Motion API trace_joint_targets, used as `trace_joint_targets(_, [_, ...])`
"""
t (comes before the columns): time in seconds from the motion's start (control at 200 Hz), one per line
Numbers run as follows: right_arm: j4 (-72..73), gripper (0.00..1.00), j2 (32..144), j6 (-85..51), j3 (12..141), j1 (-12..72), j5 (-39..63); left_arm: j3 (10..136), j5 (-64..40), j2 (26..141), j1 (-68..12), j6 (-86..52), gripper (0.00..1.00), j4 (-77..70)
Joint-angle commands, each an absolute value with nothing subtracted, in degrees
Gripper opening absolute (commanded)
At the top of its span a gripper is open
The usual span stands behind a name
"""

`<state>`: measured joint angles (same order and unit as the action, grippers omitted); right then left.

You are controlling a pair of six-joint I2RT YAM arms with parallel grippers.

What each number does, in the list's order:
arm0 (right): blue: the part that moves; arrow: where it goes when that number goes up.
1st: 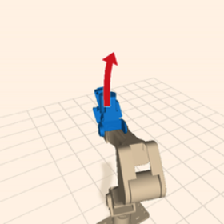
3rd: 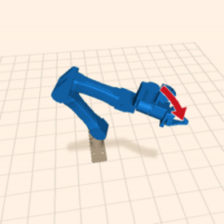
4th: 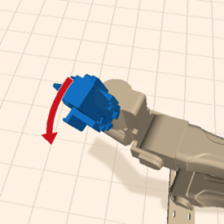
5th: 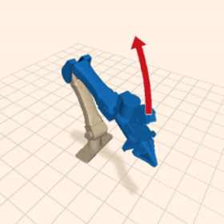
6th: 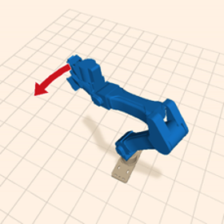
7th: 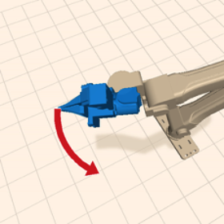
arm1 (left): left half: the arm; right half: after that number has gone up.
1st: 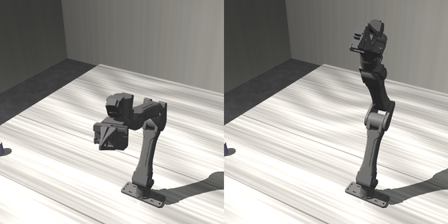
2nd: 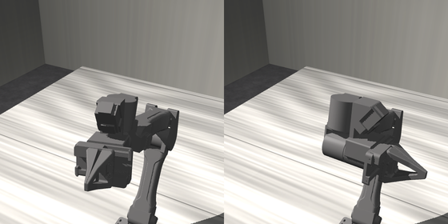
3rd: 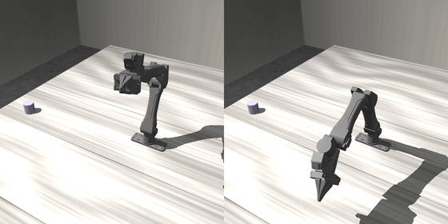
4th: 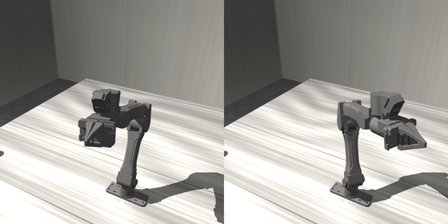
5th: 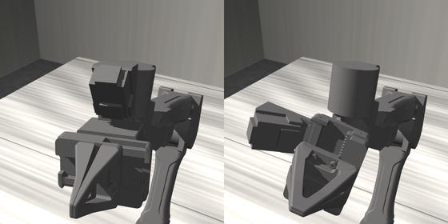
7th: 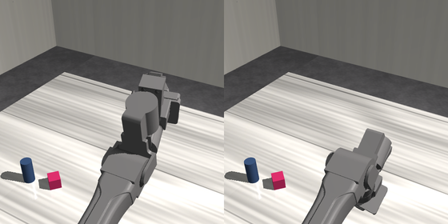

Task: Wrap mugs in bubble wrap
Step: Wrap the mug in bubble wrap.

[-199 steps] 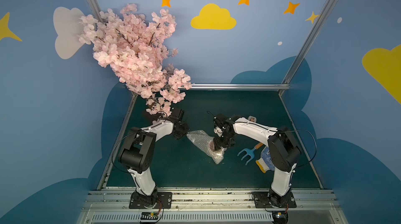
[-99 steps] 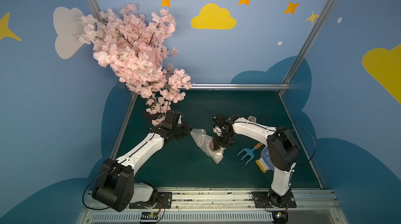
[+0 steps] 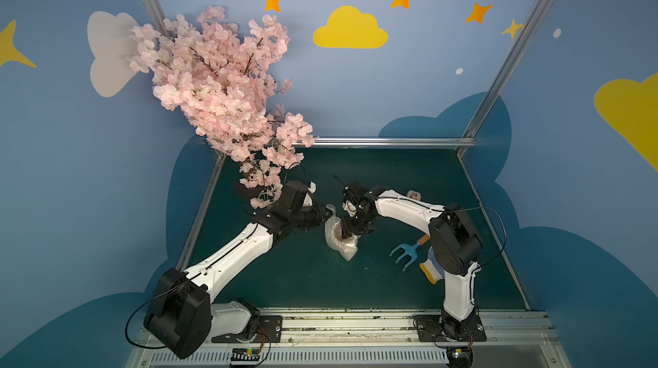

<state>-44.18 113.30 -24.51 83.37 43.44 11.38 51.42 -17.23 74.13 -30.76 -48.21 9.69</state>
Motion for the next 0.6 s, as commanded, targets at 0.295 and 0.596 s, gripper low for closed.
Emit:
trace_joint_targets(0.295, [-36.68,0.60,111.59,-28.68,80.05,41.68,19.36,46.35,-16.71,76.41,-38.60,-53.63,0.04,-1.08])
trace_joint_targets(0.596, [-35.07,0.62,107.88,-30.14,77.97,39.95,21.61,43.54,-15.82,77.91,-40.57,-53.55,0.04,-2.43])
